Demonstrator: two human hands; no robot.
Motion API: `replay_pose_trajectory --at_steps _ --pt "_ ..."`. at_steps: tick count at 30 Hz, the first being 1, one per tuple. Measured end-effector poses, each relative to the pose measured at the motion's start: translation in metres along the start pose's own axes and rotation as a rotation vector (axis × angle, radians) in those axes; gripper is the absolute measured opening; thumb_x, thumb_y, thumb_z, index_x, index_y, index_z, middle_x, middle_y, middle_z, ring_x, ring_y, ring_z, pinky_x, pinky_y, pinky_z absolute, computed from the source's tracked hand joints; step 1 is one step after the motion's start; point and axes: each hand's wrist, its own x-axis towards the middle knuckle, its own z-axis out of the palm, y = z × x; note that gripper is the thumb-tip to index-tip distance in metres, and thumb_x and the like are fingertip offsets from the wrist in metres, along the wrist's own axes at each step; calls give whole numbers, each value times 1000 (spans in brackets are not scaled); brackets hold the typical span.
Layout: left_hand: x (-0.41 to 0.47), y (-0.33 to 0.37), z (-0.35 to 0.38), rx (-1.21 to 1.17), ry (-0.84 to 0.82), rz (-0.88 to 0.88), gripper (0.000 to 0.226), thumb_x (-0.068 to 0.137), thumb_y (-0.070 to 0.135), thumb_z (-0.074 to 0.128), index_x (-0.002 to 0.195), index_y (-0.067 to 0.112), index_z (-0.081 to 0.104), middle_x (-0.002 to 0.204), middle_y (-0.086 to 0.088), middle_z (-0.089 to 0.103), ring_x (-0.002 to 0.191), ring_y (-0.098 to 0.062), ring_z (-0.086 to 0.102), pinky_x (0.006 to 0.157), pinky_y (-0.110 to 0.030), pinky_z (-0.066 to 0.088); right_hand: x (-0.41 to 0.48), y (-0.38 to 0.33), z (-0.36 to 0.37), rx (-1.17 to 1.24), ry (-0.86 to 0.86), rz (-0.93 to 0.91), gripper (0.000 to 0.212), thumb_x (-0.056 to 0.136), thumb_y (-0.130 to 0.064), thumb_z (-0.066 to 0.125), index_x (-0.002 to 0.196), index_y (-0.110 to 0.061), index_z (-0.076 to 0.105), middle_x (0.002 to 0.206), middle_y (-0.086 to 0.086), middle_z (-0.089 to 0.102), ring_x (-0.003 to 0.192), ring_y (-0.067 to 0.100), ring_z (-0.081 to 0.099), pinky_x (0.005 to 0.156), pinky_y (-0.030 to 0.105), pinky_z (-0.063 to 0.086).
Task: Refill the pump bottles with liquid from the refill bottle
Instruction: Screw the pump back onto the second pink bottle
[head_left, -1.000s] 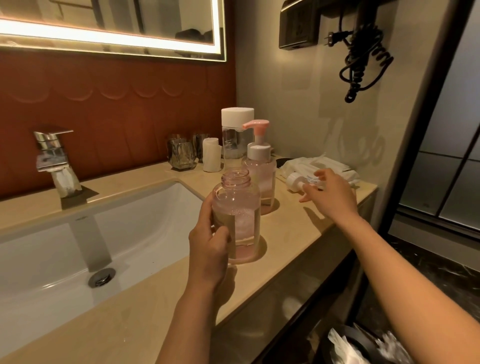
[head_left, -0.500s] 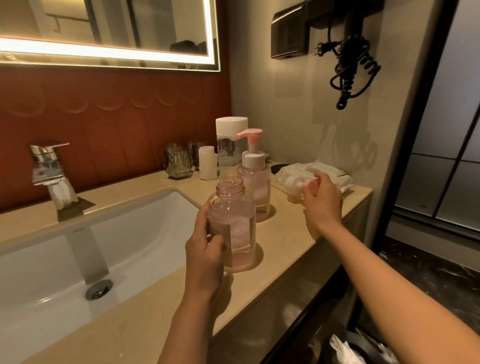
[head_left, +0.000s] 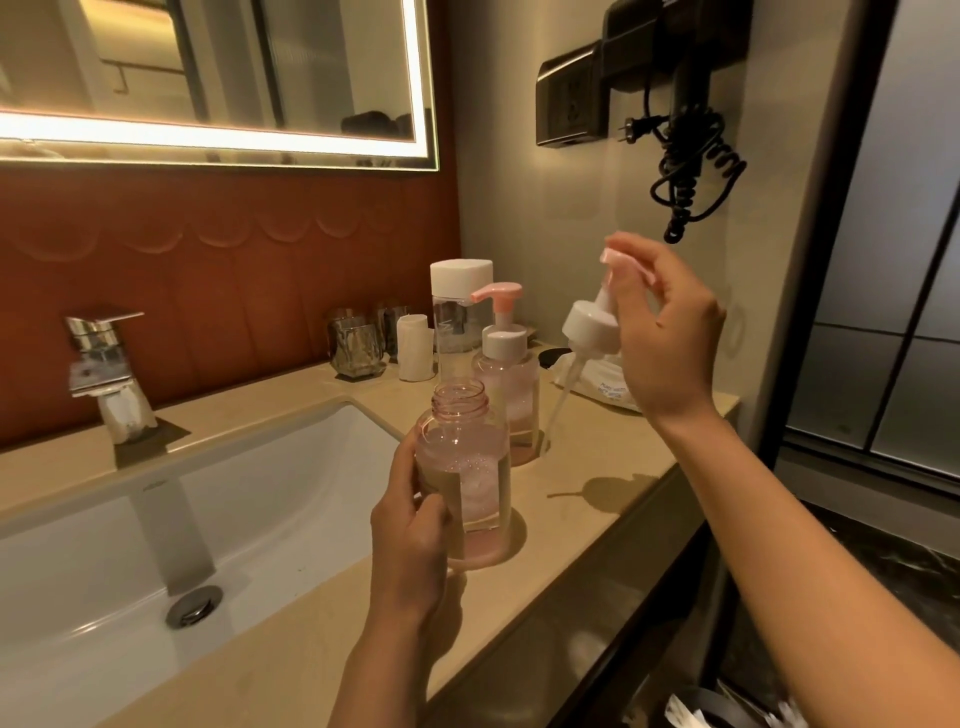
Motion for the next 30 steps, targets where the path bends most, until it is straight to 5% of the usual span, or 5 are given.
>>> replay_pose_trajectory --at_steps 5,9,20,30 --pt "0 1 0 -6 9 -18 52 73 25 40 121 43 45 101 39 58 97 13 54 75 -17 46 15 -30 4 93 51 -89 25 95 -20 51 111 -5 64 105 3 66 95 9 61 80 17 49" --pt "-2 6 2 -51 11 -33 53 69 23 41 119 40 46 96 33 62 92 15 55 65 -8 47 26 -47 13 154 104 -143 29 94 -24 49 110 -4 63 104 4 66 95 13 62 80 23 52" --pt "-1 4 2 -32 18 -33 56 70 24 39 125 36 43 110 25 56 94 16 54 70 -7 47 36 -72 26 260 176 -235 28 93 -17 50 110 2 62 105 11 67 96 16 64 84 25 53" --pt "-1 2 1 -17 18 -28 56 71 23 40 125 38 44 100 41 58 97 13 54 72 -9 48 7 -61 44 297 -128 -138 27 93 -23 48 110 -7 62 104 2 65 92 9 62 76 26 55"
